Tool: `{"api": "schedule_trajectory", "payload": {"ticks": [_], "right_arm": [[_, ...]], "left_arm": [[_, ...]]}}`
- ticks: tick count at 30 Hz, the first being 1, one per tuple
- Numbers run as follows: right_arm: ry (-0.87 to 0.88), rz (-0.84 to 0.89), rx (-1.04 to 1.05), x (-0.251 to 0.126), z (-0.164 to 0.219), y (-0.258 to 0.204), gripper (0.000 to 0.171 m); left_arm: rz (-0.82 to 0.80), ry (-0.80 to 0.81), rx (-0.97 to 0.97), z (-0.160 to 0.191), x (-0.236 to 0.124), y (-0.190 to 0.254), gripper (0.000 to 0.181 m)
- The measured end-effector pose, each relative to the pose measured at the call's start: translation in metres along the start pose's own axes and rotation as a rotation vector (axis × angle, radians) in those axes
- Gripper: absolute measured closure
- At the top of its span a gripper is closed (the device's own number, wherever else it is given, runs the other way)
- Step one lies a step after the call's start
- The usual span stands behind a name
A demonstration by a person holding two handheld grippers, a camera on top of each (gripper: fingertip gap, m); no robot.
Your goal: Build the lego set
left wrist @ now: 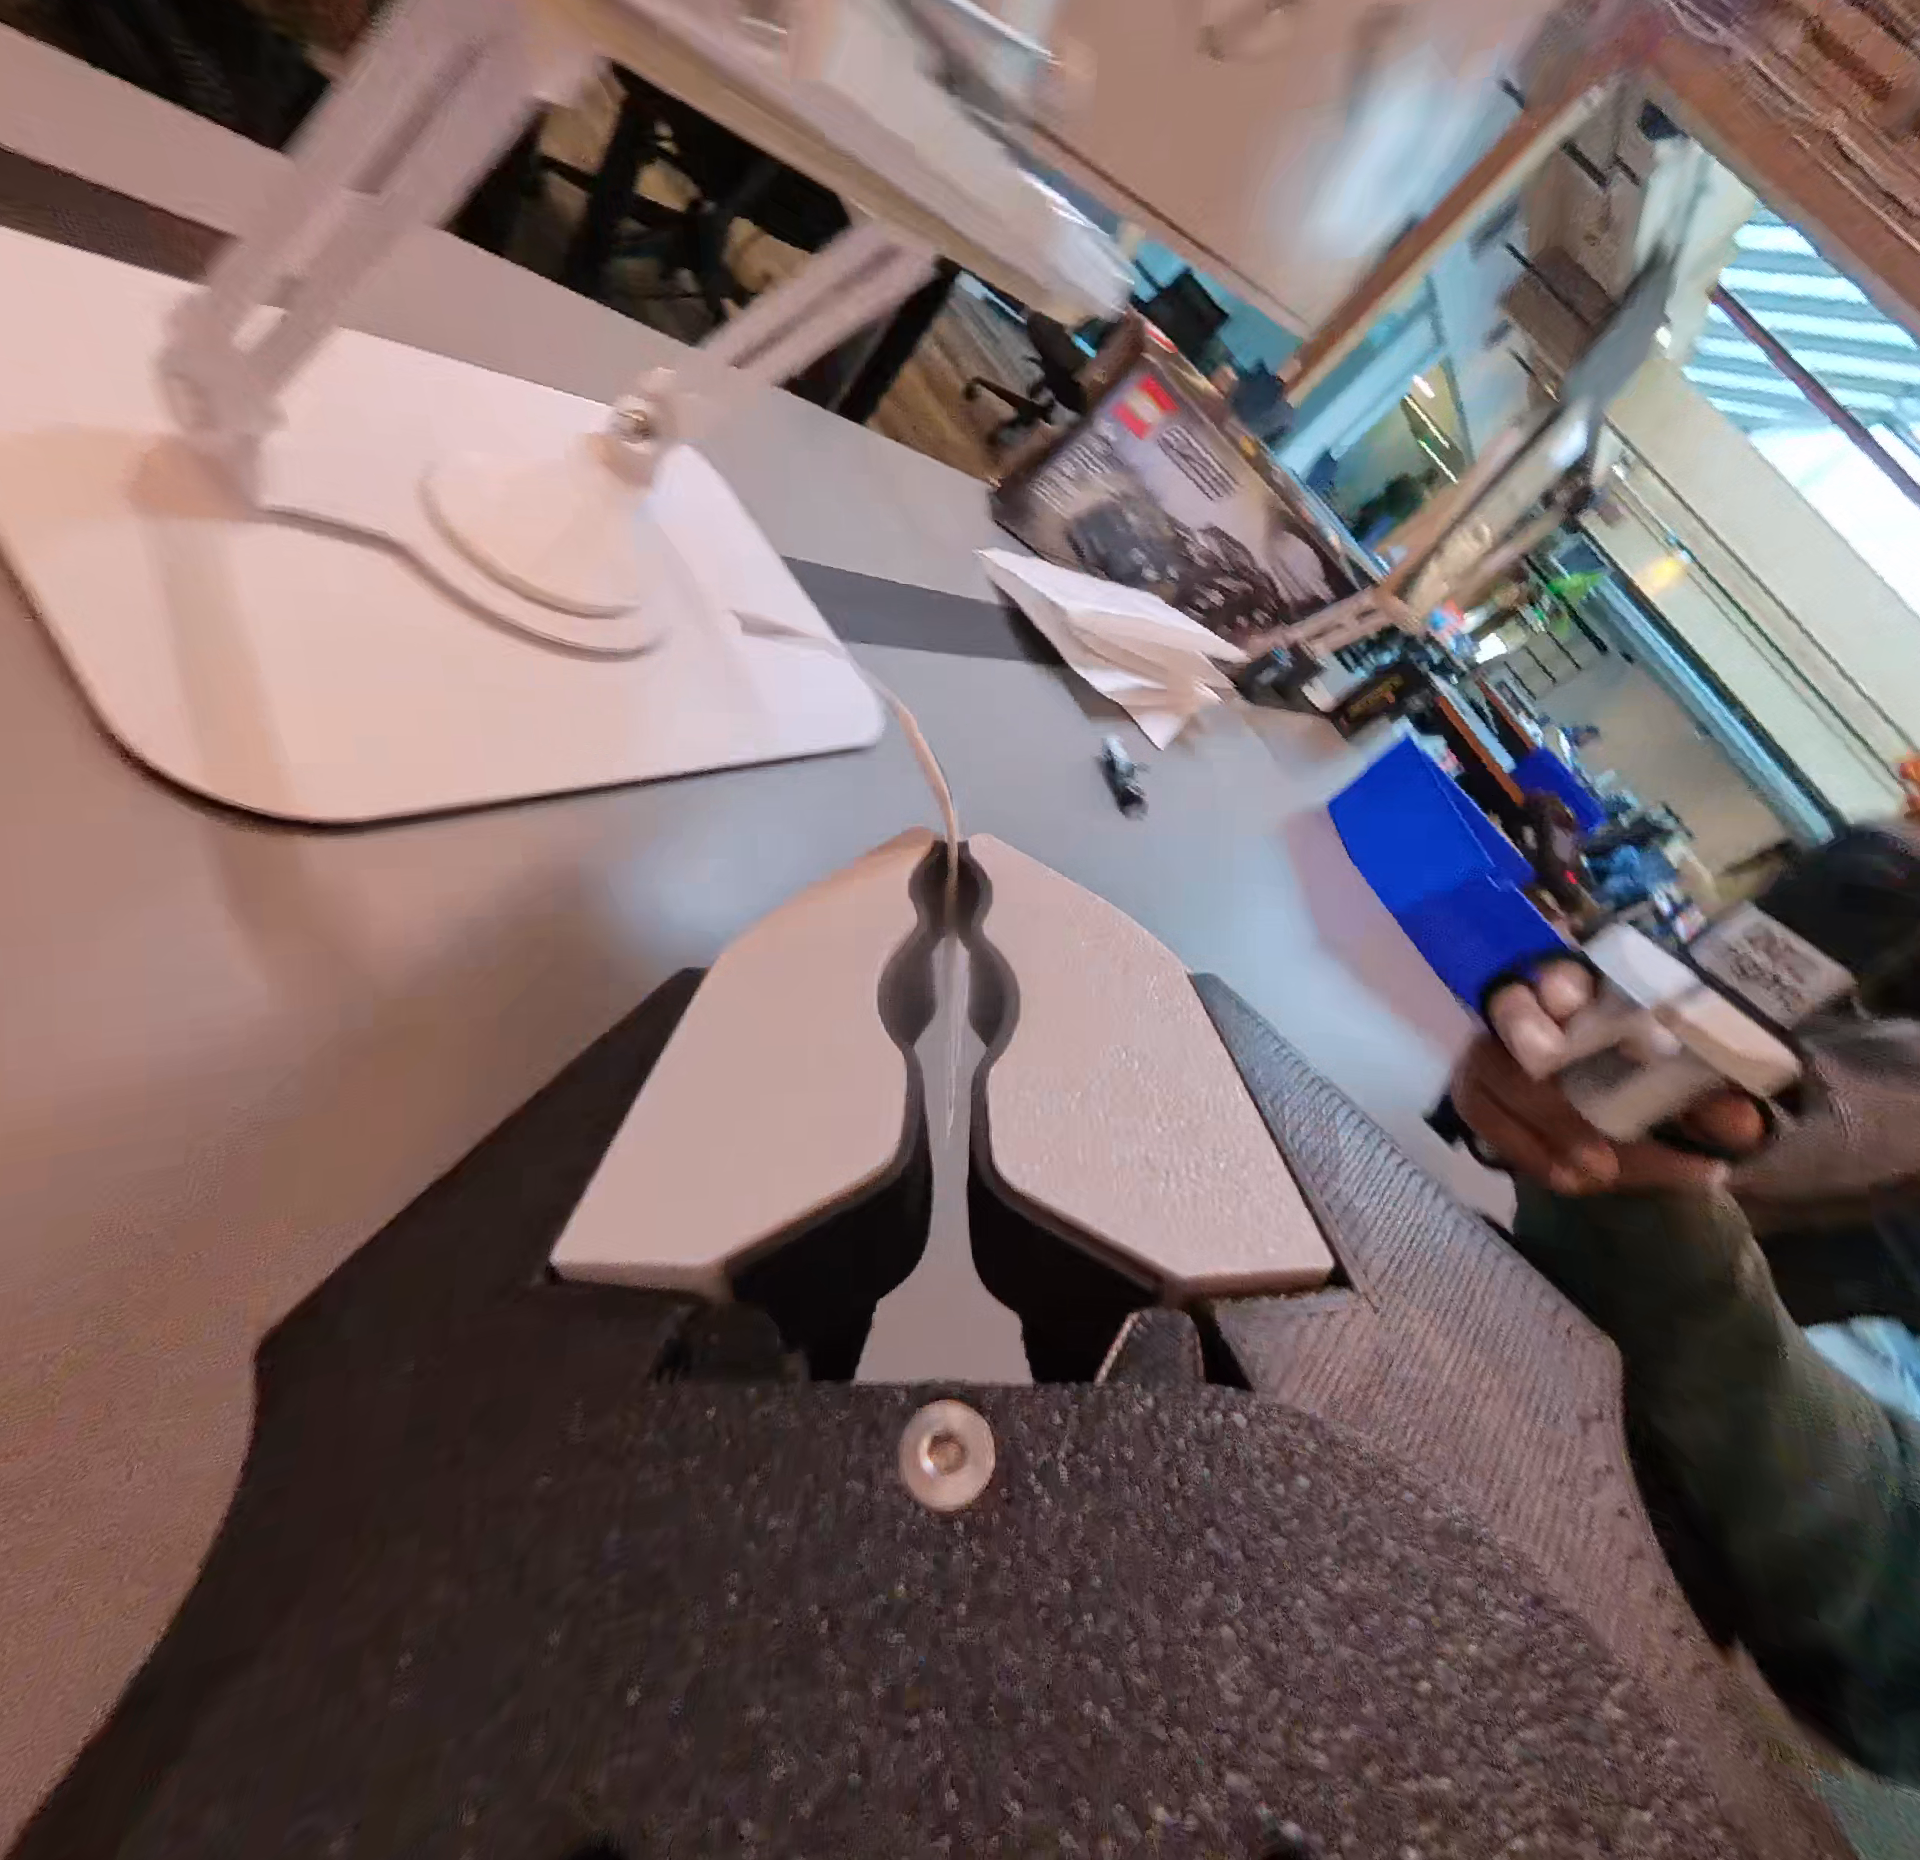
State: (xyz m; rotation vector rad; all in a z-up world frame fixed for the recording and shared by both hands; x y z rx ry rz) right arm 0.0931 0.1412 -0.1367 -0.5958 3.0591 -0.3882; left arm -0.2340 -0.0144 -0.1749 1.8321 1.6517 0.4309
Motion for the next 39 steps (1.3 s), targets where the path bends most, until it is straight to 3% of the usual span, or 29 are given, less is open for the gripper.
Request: {"api": "schedule_trajectory", "payload": {"ticks": [4,10,12,15,18,23,28,30,32,36,39], "right_arm": [[-0.003,0.025,0.004,-0.004,0.003,0.004,0.171],[-0.033,0.021,-0.010,0.002,0.009,0.002,0.171],[-0.045,0.020,-0.028,0.004,0.011,-0.001,0.171],[-0.054,0.017,-0.055,0.007,0.012,-0.005,0.171],[-0.066,0.019,-0.076,0.010,0.013,-0.008,0.171],[-0.076,0.031,-0.105,0.010,0.013,-0.010,0.171],[-0.077,0.033,-0.106,0.010,0.014,-0.009,0.171],[-0.076,0.028,-0.103,0.010,0.015,-0.009,0.171],[-0.079,0.024,-0.099,0.011,0.016,-0.008,0.171],[-0.094,0.022,-0.105,0.012,0.018,-0.009,0.171],[-0.095,0.023,-0.108,0.013,0.018,-0.009,0.171]], "left_arm": [[-0.139,-0.009,0.006,-0.012,0.018,-0.032,0.171],[-0.339,-0.055,0.164,-0.014,0.015,-0.029,0.102],[-0.426,-0.032,0.275,-0.015,0.009,-0.020,0.090],[-0.516,0.024,0.417,-0.018,0.000,-0.004,0.081],[-0.515,0.011,0.436,-0.019,-0.002,0.004,0.078],[-0.495,-0.190,0.380,-0.010,-0.002,-0.001,0.062],[-0.441,-0.179,0.508,-0.006,-0.017,0.018,0.076],[-0.378,-0.126,0.576,-0.005,-0.028,0.030,0.093],[-0.300,-0.066,0.652,-0.003,-0.041,0.041,0.130],[-0.166,0.027,0.704,0.002,-0.062,0.055,0.176],[-0.119,0.038,0.712,0.007,-0.073,0.056,0.181]]}}
Point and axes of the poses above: each gripper's, where its closed fingertips meet, x out along the fingers, z out of its underside, y = z × x across the jaws, the point moved 10 cm from there along -x, back along the fingers, and after that the axes turned 1 degree about y, right-handed, at the moved point
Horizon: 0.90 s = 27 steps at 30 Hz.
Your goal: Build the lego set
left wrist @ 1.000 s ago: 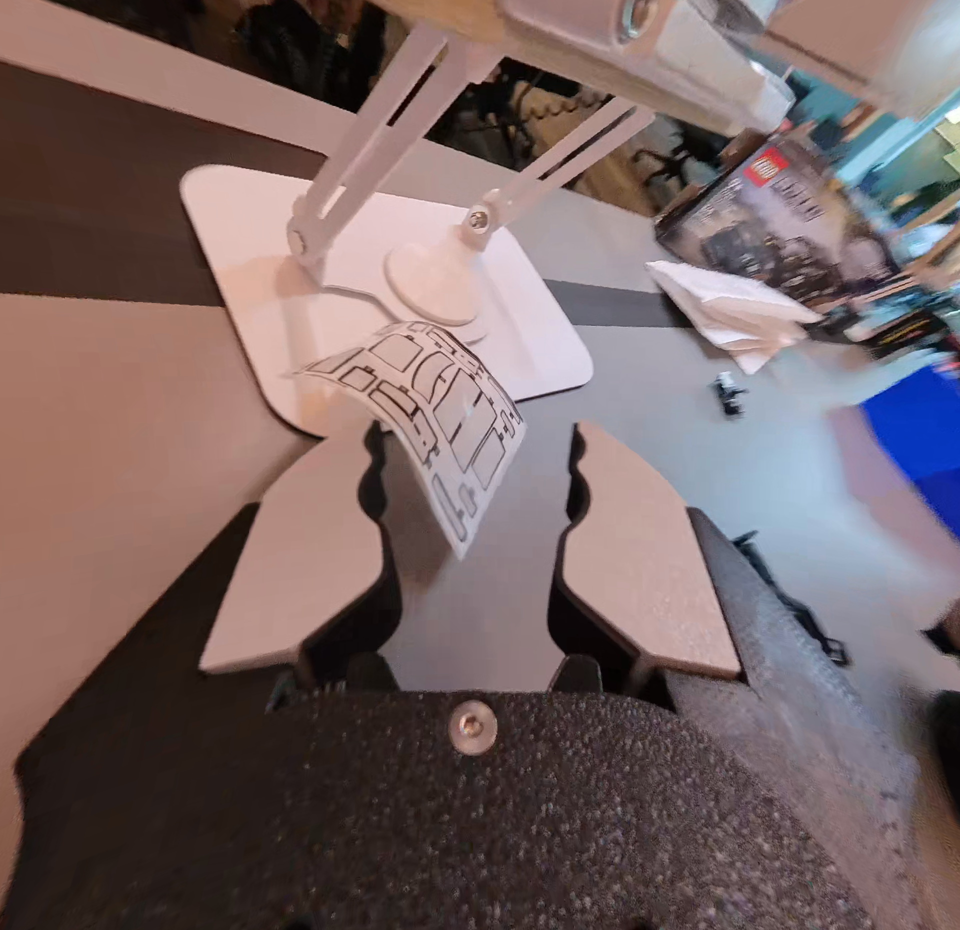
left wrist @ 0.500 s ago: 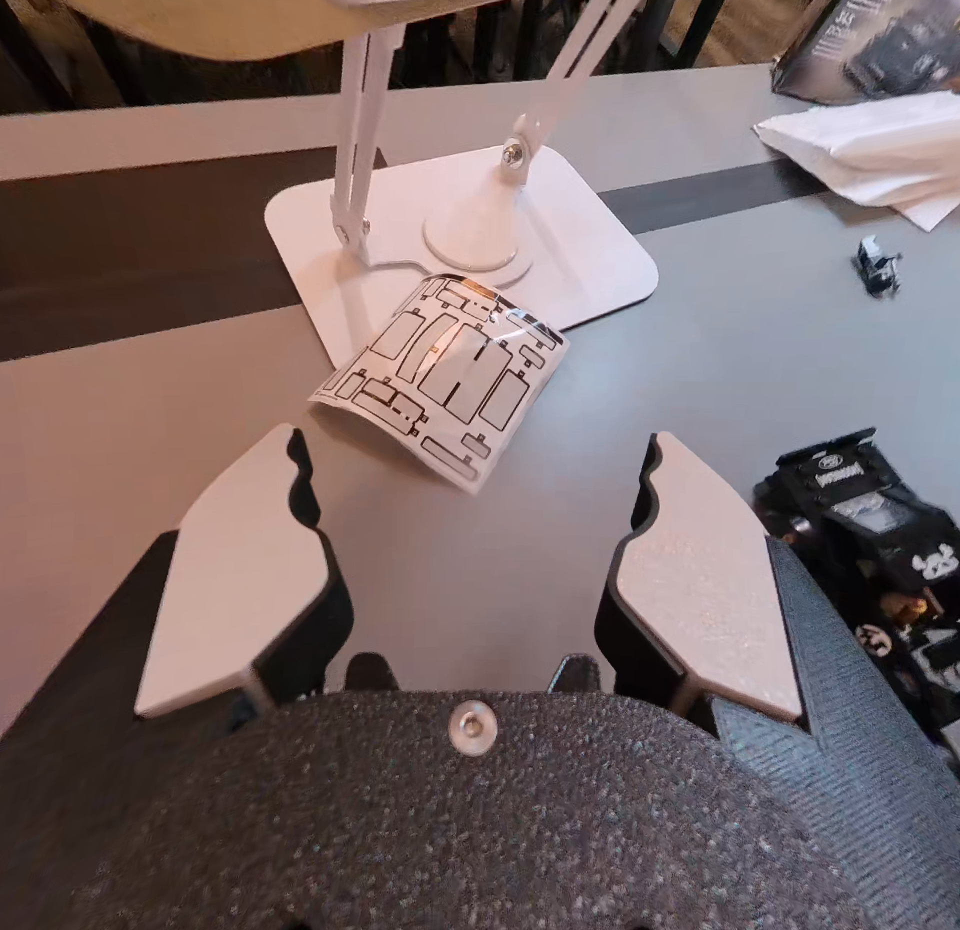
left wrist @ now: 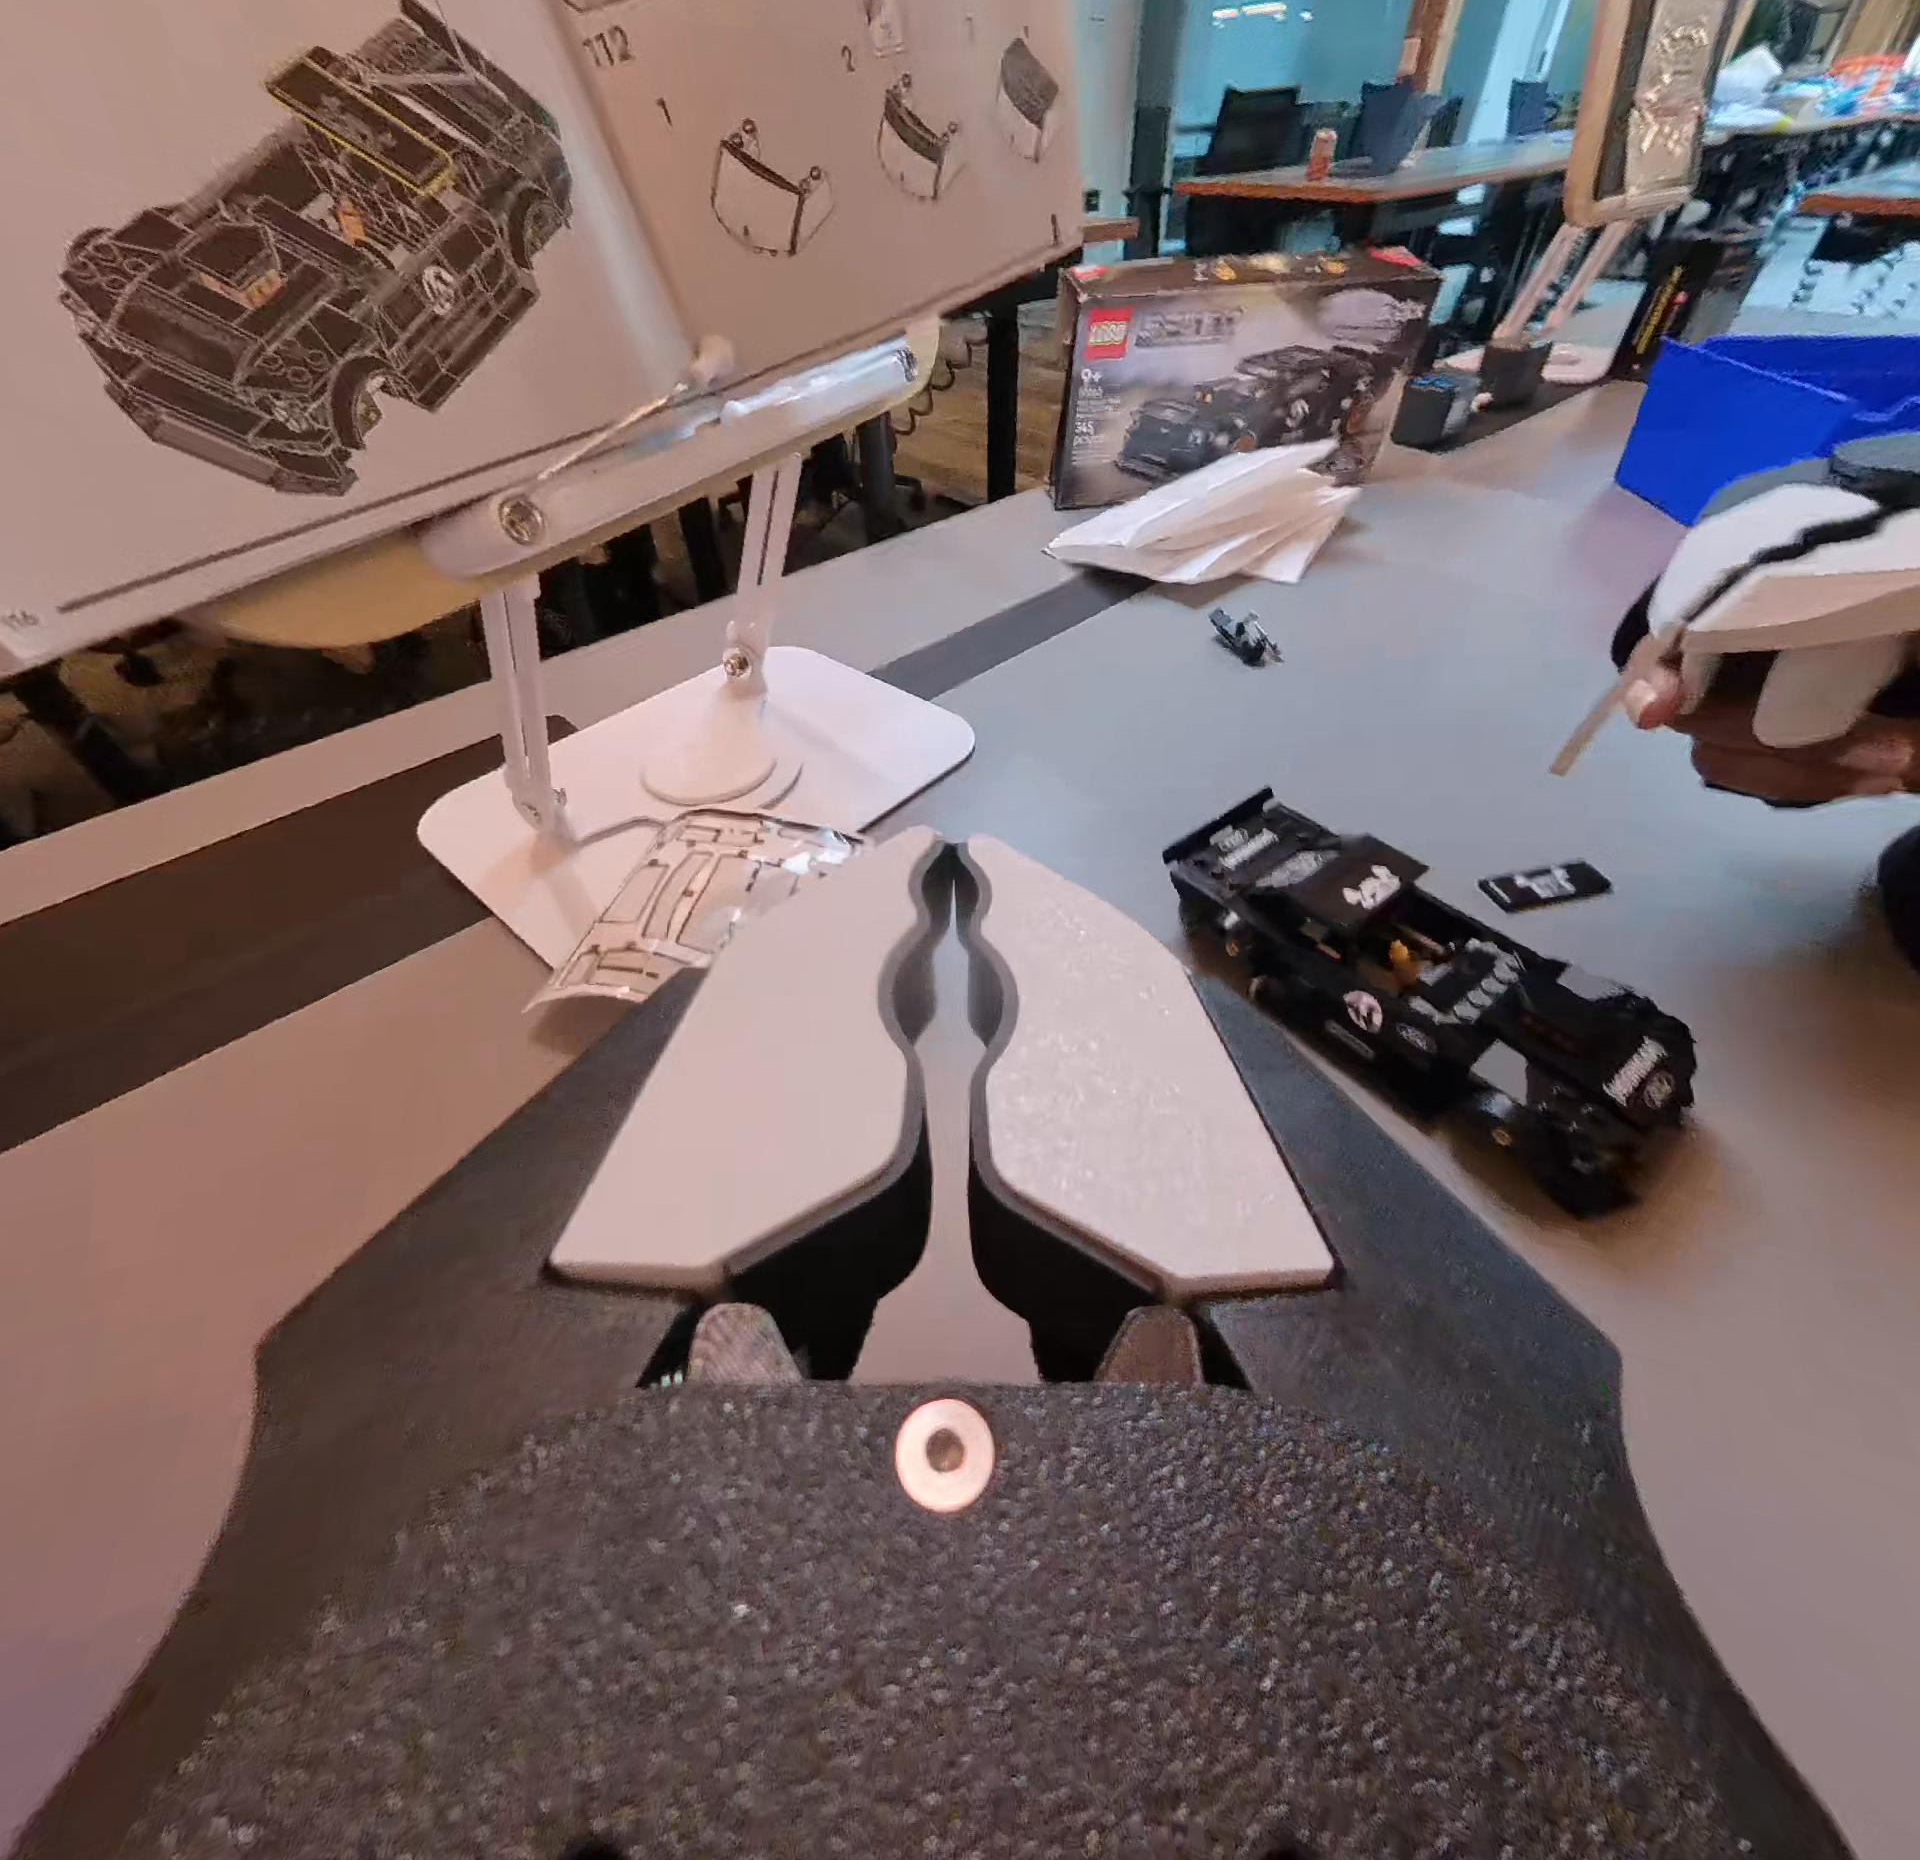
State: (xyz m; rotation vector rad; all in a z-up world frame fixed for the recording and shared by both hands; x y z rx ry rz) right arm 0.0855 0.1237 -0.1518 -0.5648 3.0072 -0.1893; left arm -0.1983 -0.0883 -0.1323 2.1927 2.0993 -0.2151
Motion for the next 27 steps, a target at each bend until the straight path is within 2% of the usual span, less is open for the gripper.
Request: {"api": "schedule_trajectory", "payload": {"ticks": [4,11,14,19,21,27], "right_arm": [[-0.008,0.003,0.010,0.001,0.003,0.001,0.171],[0.001,0.017,0.015,0.000,0.001,0.002,0.171],[-0.002,0.017,0.018,0.000,0.002,0.003,0.171],[-0.006,0.018,0.012,-0.001,0.002,0.003,0.171],[-0.007,0.016,0.015,-0.001,0.002,0.003,0.171],[-0.013,0.015,0.015,0.000,0.003,0.003,0.171]], "left_arm": [[0.059,-0.064,0.039,0.008,-0.013,0.005,0.181],[0.170,-0.408,0.026,0.040,-0.012,0.028,0.124],[0.238,-0.553,-0.005,0.058,-0.005,0.033,0.108],[0.289,-0.663,0.048,0.072,0.009,0.045,0.134],[0.304,-0.684,0.091,0.074,0.012,0.051,0.156],[0.456,-0.687,0.146,0.073,0.011,0.071,0.157]]}}
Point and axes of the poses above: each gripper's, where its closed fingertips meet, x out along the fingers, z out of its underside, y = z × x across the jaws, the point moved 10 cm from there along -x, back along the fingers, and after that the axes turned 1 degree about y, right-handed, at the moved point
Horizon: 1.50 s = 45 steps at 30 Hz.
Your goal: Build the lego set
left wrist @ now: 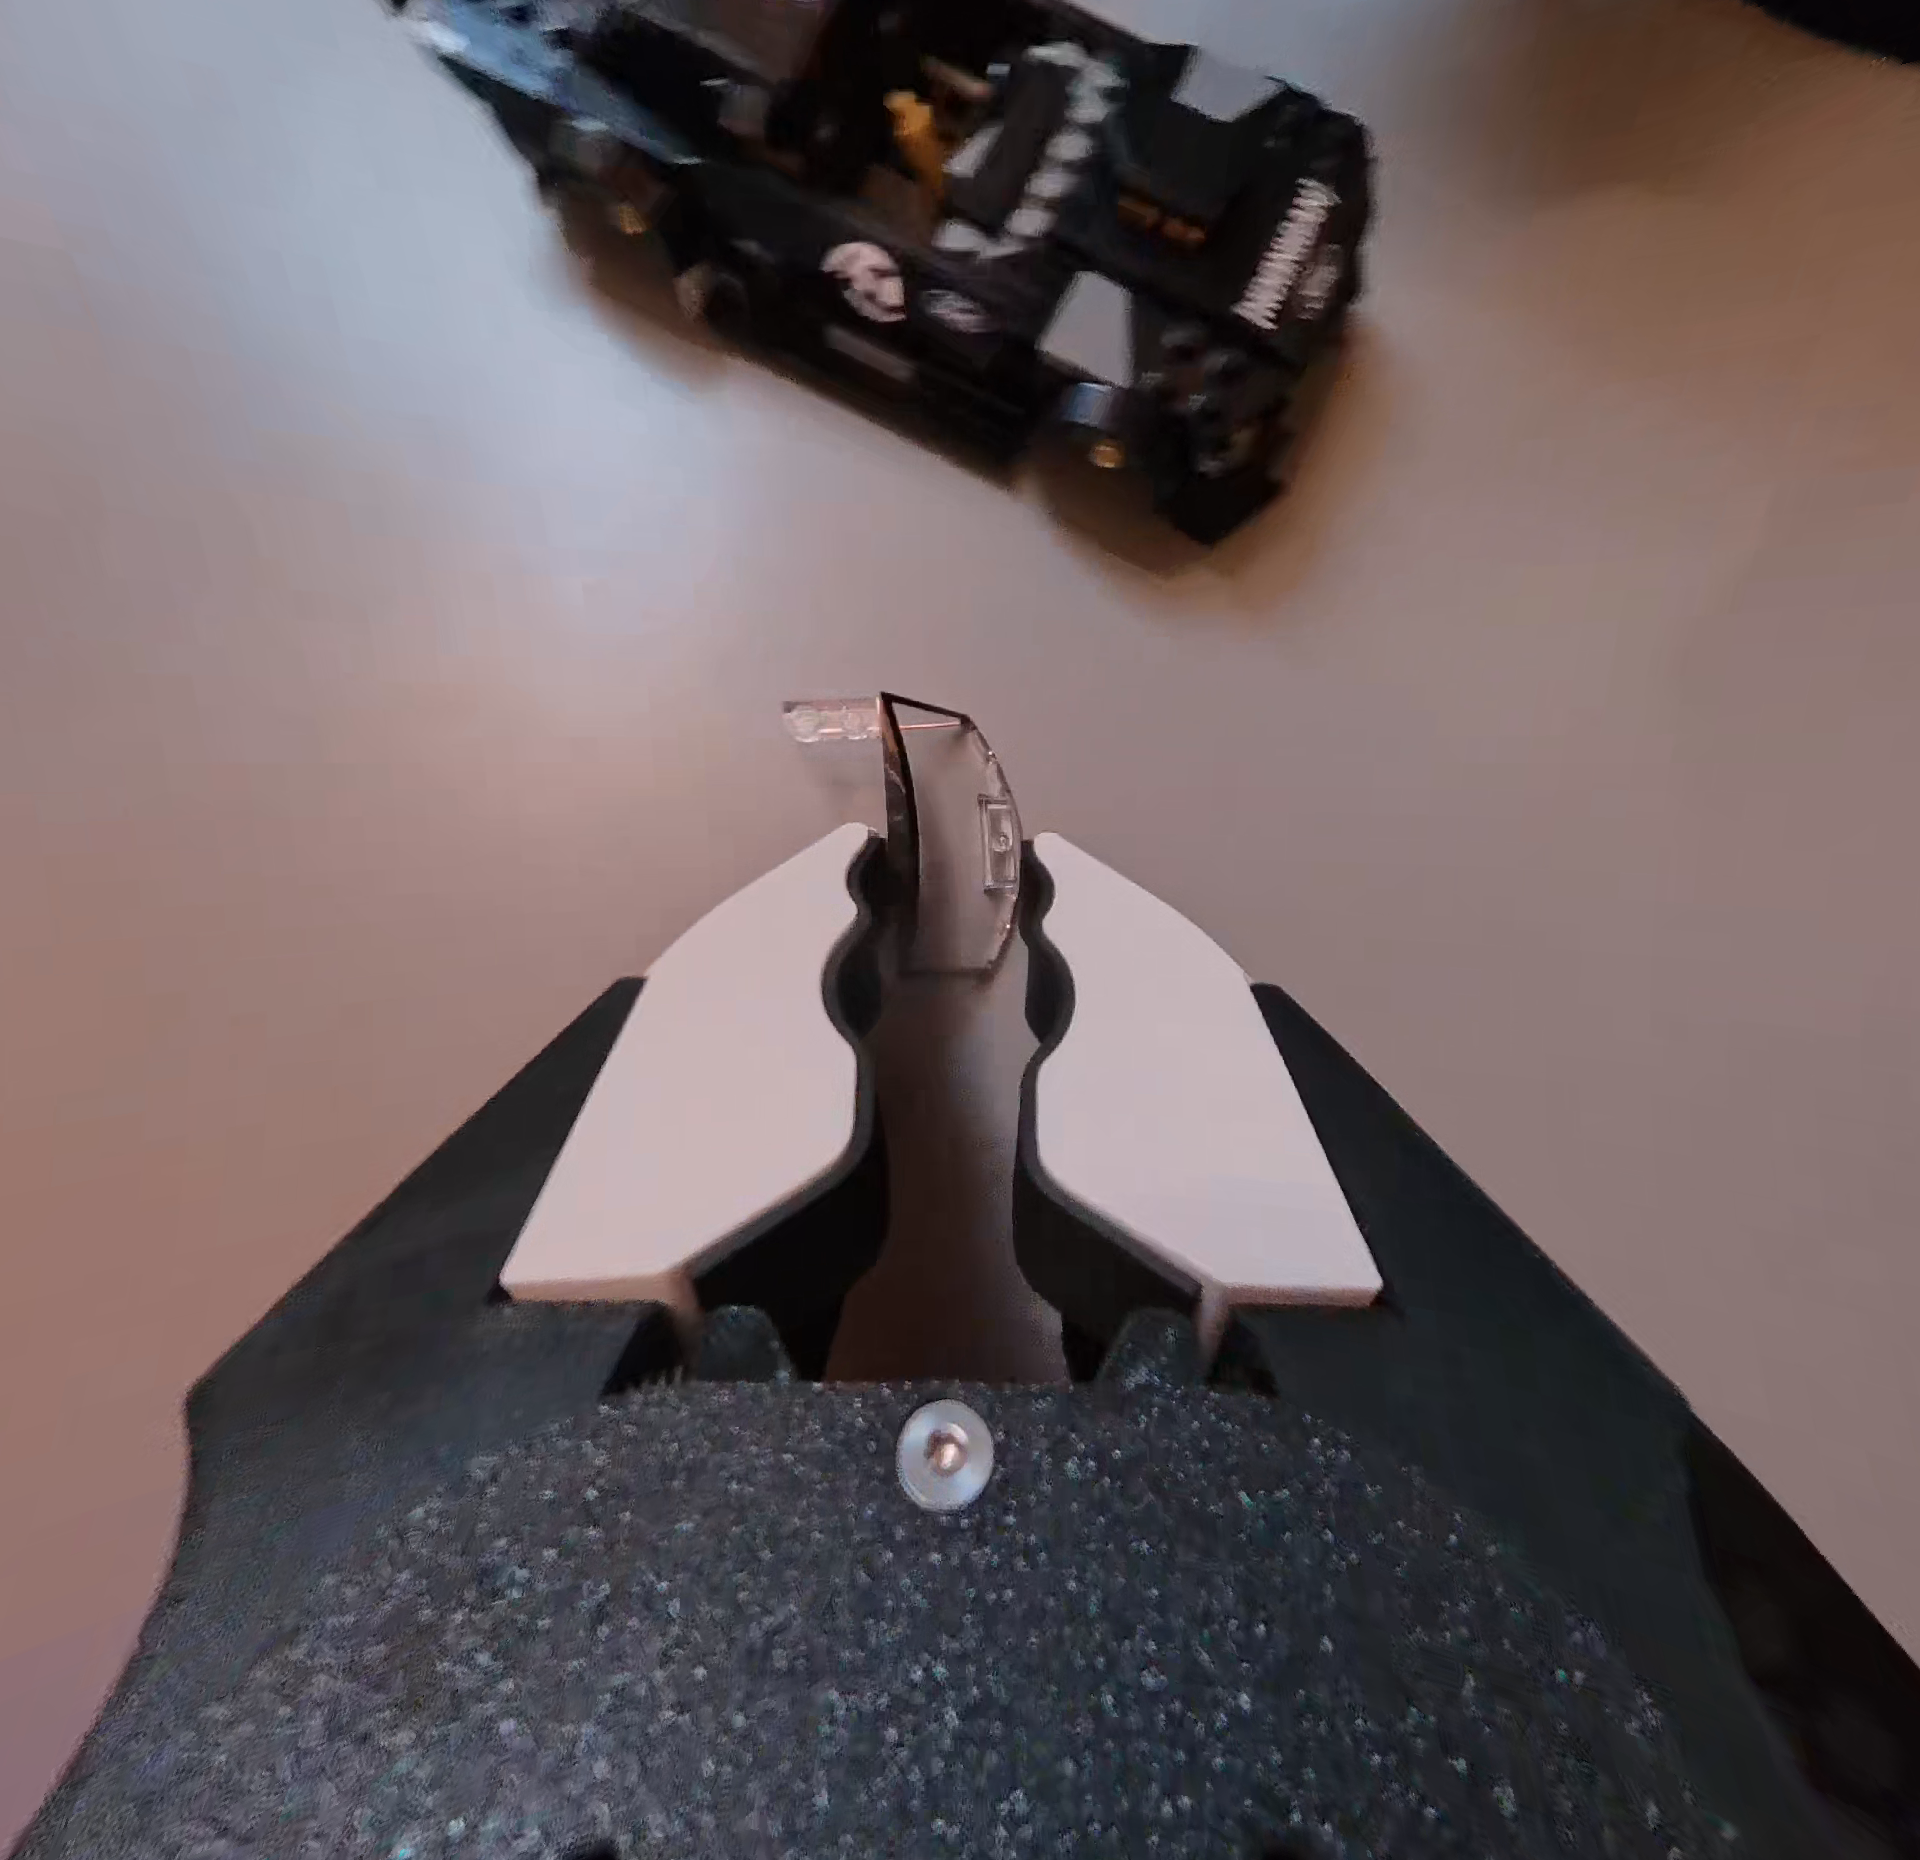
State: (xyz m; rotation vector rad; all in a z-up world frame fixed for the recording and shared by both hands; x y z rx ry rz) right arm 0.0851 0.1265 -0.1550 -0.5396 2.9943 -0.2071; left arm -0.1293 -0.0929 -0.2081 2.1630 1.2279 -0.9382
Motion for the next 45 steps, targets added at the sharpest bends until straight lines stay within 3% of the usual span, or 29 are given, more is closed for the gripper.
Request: {"api": "schedule_trajectory", "payload": {"ticks": [9,14,19,31,45], "right_arm": [[0.018,0.017,0.007,-0.004,-0.002,0.003,0.171],[0.028,0.022,0.016,-0.005,-0.003,0.004,0.171],[0.030,0.023,0.016,-0.005,-0.003,0.004,0.171],[0.051,0.052,0.008,-0.011,-0.007,0.007,0.171],[0.069,0.052,0.020,-0.012,-0.008,0.008,0.171]], "left_arm": [[0.242,-0.041,0.245,-0.019,0.020,0.056,0.156],[0.281,0.055,0.246,-0.029,0.015,0.064,0.131],[0.126,0.266,0.239,-0.062,-0.003,0.047,0.125],[0.047,0.027,0.452,-0.103,0.048,0.038,0.111],[-0.037,0.017,0.402,-0.104,0.063,0.032,0.118]]}}
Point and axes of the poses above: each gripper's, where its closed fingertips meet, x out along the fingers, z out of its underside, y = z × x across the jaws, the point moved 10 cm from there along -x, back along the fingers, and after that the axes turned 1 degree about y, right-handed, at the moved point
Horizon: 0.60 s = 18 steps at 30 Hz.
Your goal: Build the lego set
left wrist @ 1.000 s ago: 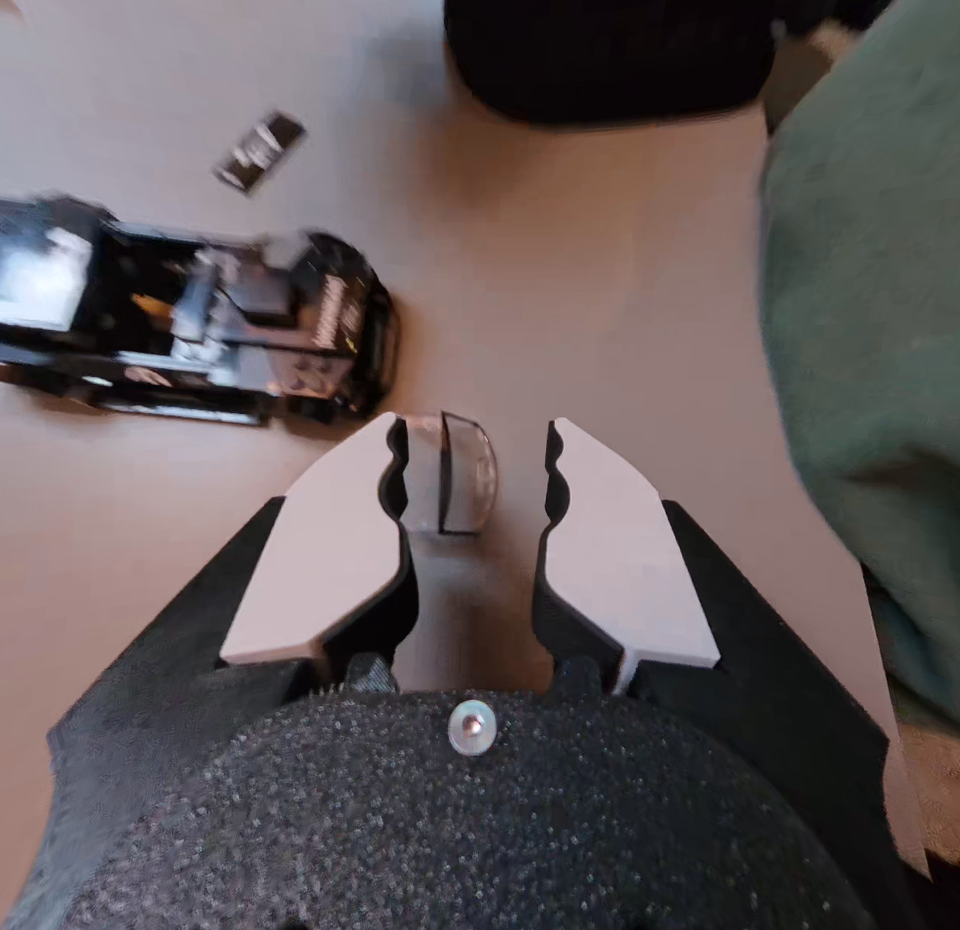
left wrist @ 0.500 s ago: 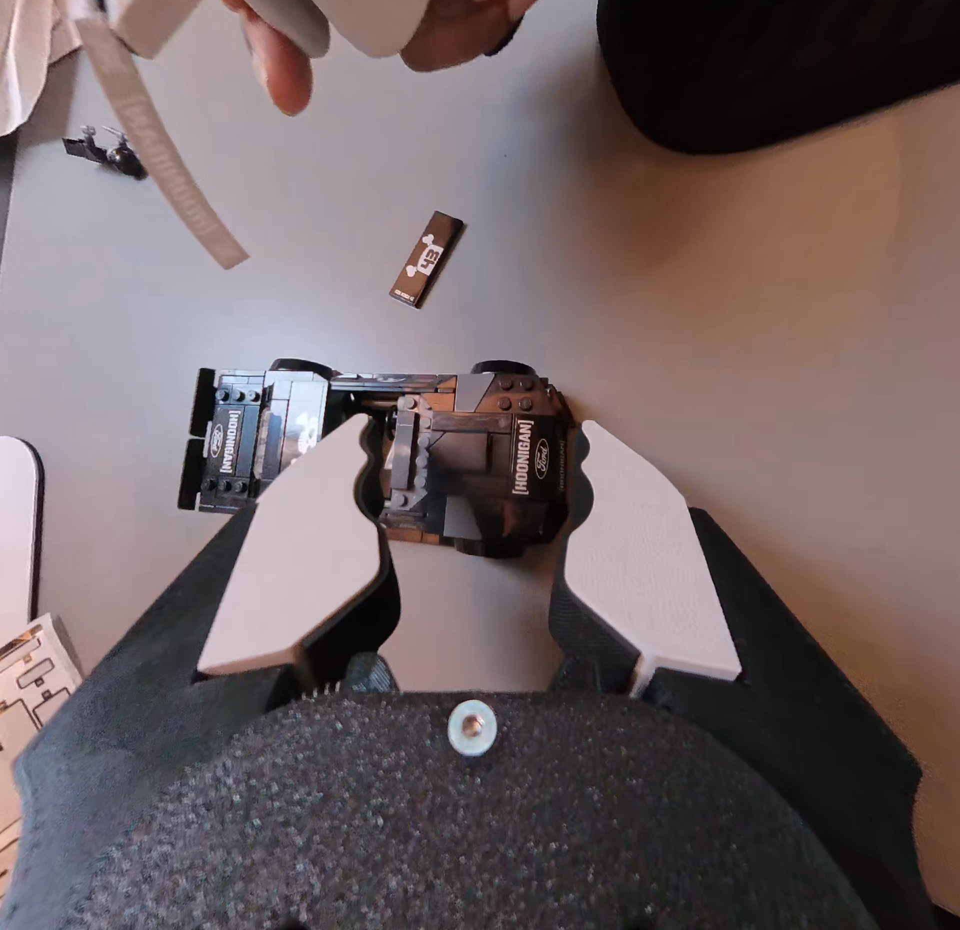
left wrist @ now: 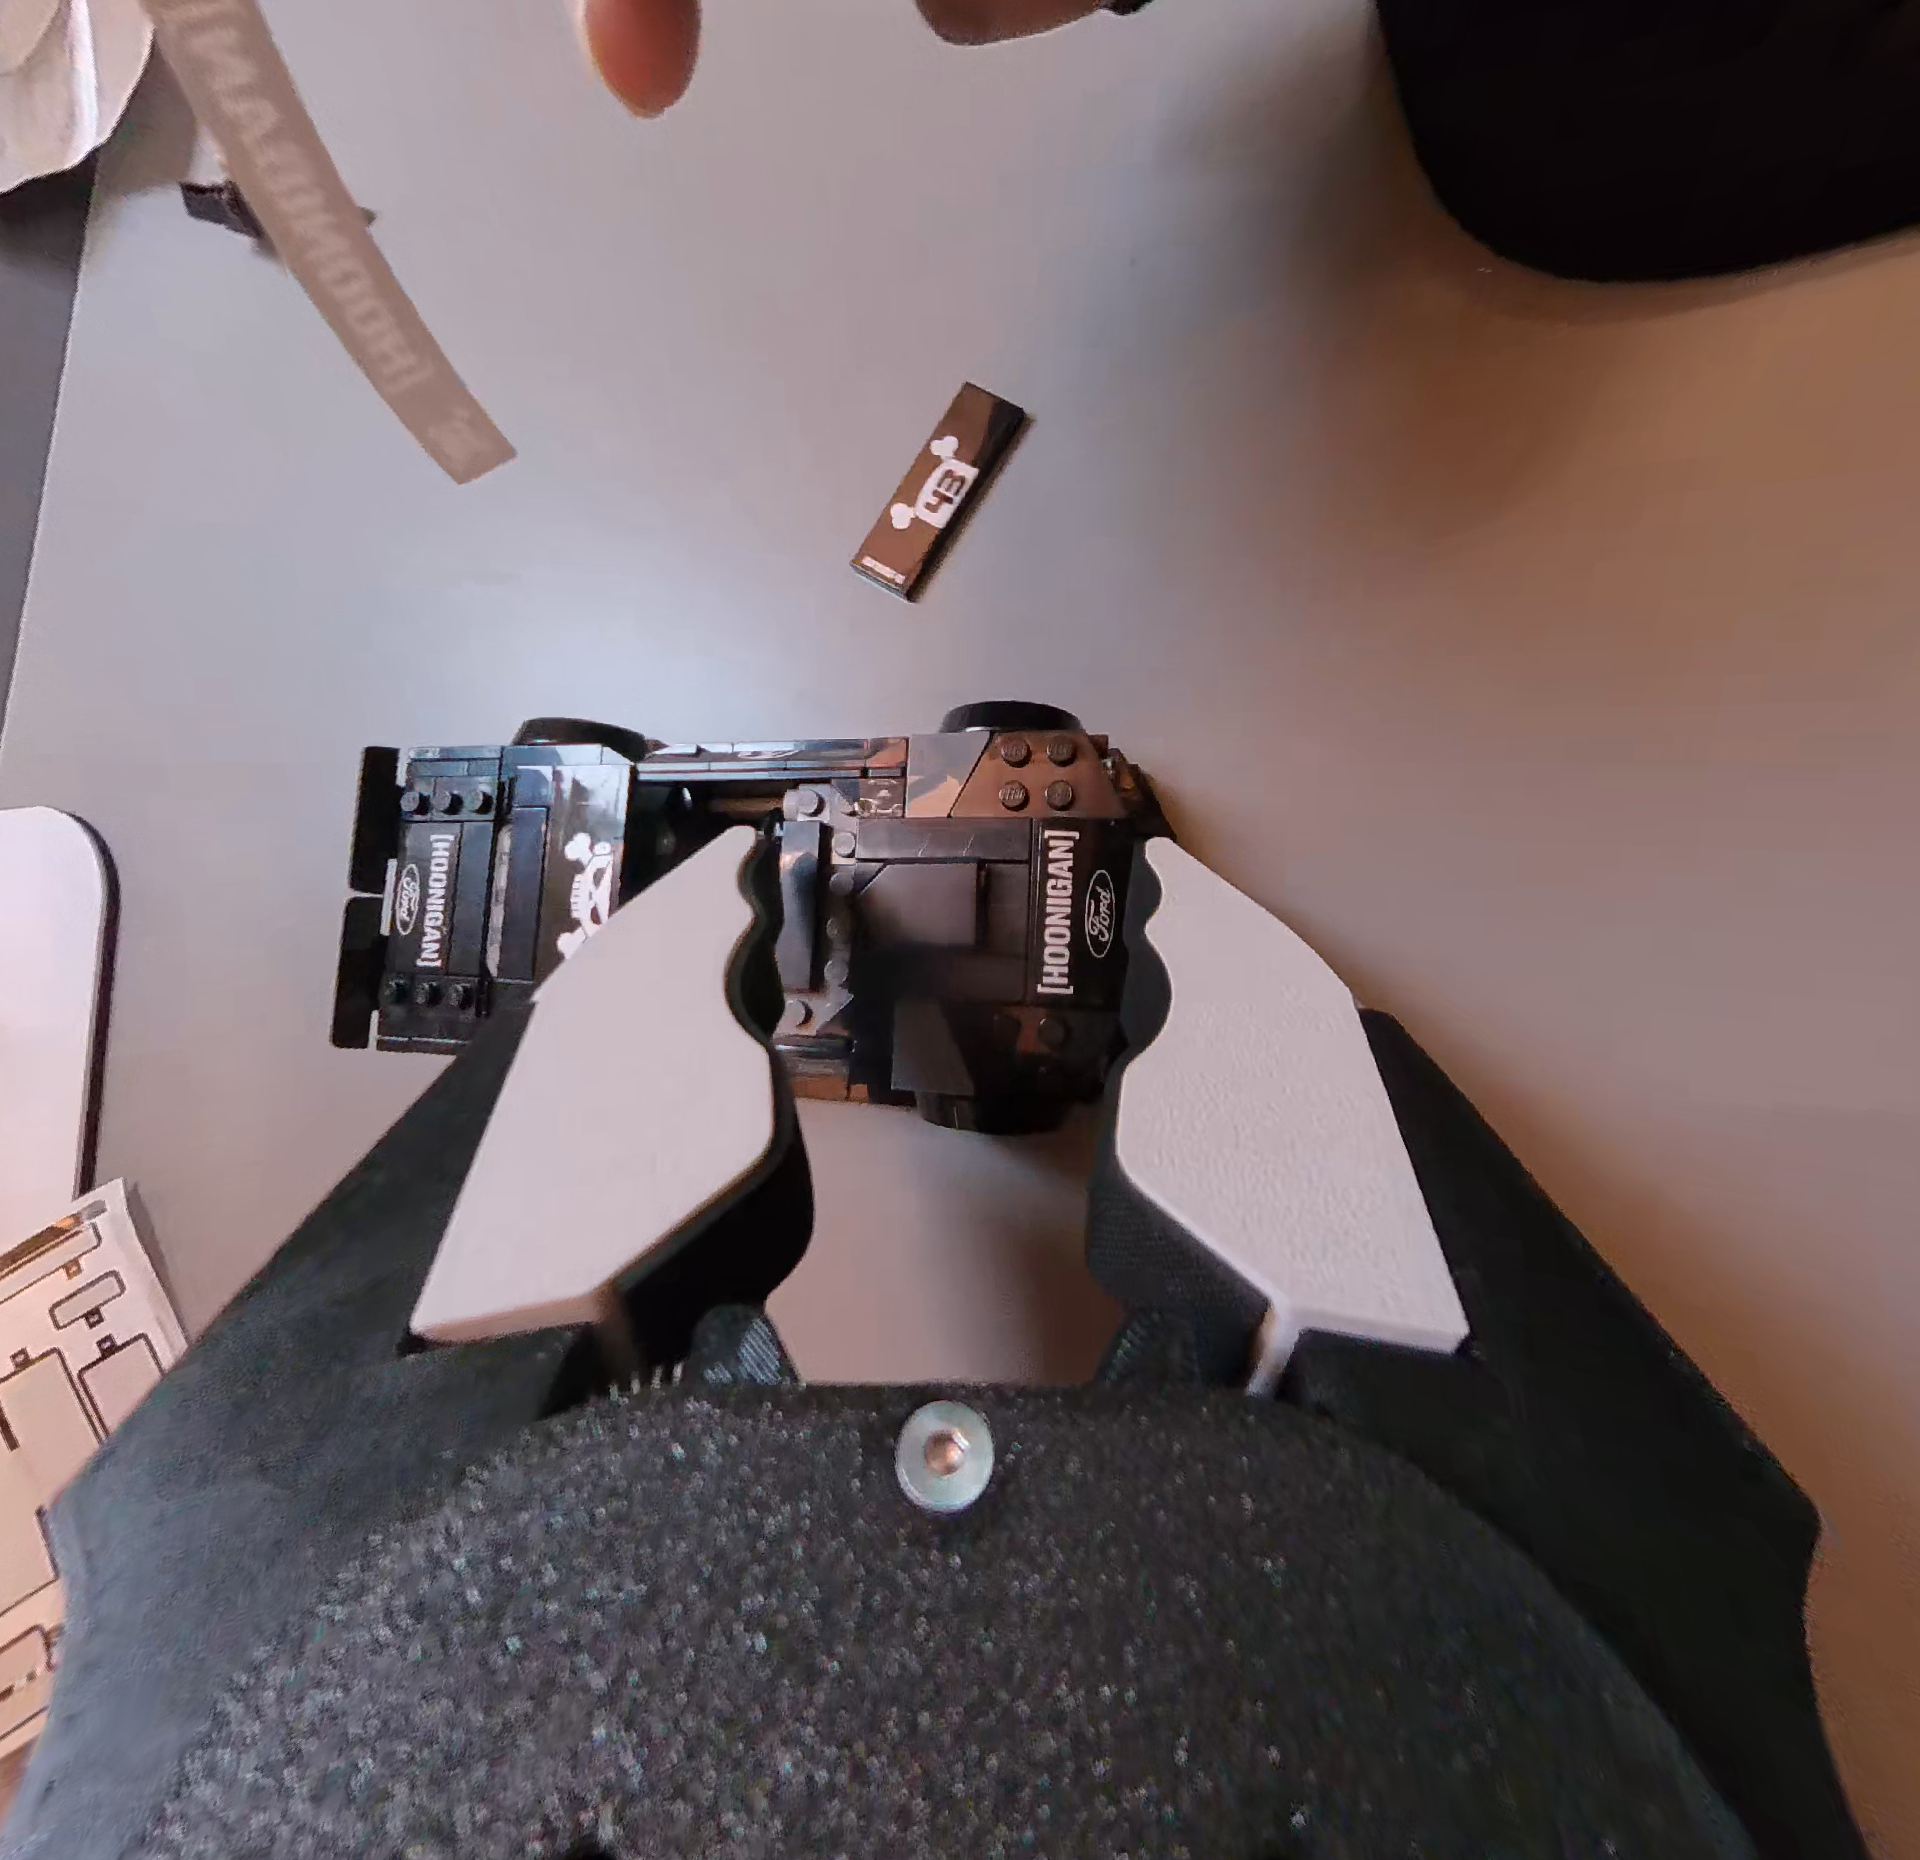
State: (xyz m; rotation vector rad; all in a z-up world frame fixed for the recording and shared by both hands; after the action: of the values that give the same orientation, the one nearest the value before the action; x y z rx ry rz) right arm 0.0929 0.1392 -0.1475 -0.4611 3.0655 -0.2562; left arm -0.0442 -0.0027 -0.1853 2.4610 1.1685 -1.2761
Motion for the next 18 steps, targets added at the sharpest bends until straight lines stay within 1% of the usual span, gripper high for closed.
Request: {"api": "schedule_trajectory", "payload": {"ticks": [6,9,11,13,15,16,18], "right_arm": [[0.005,0.000,0.009,0.000,0.000,0.001,0.171],[0.001,0.003,0.002,0.000,0.001,0.001,0.171],[0.003,0.008,-0.004,-0.001,0.000,0.001,0.171],[0.005,0.011,-0.010,-0.001,-0.001,0.001,0.171],[0.003,0.012,-0.020,-0.001,-0.001,0.000,0.171],[0.003,0.009,-0.022,-0.001,0.000,-0.001,0.171],[-0.001,-0.008,-0.026,0.002,0.001,-0.003,0.171]], "left_arm": [[-0.056,0.011,-0.078,0.002,0.011,-0.021,0.118],[-0.121,0.064,-0.099,0.003,0.012,-0.034,0.114],[-0.140,0.150,-0.142,0.001,-0.001,-0.036,0.114],[-0.149,0.291,-0.213,-0.002,-0.024,-0.032,0.120],[-0.125,0.452,-0.307,-0.001,-0.045,-0.022,0.132],[-0.104,0.510,-0.351,0.002,-0.051,-0.018,0.141],[-0.037,0.586,-0.446,0.010,-0.057,-0.011,0.147]]}}
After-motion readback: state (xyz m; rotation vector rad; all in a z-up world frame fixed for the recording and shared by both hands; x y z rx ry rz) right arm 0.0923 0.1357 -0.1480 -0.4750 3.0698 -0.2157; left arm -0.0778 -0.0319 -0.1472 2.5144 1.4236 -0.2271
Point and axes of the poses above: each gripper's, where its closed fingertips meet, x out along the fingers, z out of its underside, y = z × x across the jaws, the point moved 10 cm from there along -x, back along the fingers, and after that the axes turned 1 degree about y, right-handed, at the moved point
